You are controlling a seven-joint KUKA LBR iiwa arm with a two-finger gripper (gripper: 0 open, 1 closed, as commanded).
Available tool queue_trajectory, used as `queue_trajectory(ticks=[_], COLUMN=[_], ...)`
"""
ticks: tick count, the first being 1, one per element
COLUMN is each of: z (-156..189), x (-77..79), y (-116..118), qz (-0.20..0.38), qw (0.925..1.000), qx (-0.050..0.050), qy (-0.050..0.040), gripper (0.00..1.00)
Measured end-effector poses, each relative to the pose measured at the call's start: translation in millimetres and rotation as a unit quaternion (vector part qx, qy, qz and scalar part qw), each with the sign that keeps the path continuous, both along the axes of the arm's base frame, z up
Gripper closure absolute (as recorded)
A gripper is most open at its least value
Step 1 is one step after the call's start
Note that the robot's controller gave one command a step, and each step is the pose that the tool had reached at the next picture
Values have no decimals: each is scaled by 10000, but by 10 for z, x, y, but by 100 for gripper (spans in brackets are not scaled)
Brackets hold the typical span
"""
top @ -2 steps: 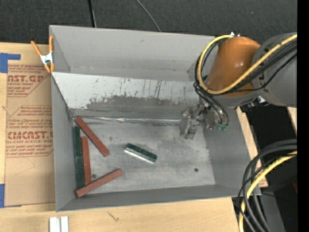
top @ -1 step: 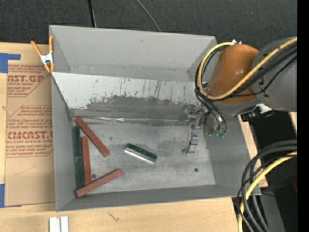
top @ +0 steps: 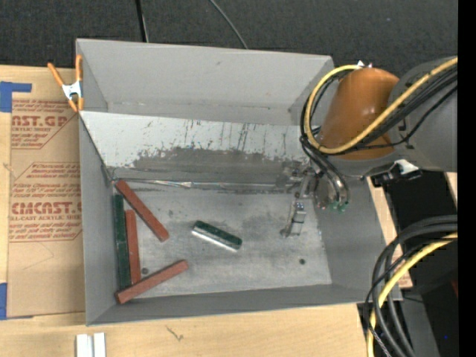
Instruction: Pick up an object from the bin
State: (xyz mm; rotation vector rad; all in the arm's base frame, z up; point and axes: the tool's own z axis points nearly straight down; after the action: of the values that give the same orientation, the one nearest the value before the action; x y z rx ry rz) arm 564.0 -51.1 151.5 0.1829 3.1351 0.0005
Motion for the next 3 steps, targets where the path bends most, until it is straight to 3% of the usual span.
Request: queue_trajectory(ticks=[1,2,3], z=[-222,-596,-818], x=[8,-25,-136], y=[158,373,658], qz=[494,1057,295], qw=[9988,9944,9996], qx=[-18,4,2], qy=[-44,10,2], gripper=[0,0,100])
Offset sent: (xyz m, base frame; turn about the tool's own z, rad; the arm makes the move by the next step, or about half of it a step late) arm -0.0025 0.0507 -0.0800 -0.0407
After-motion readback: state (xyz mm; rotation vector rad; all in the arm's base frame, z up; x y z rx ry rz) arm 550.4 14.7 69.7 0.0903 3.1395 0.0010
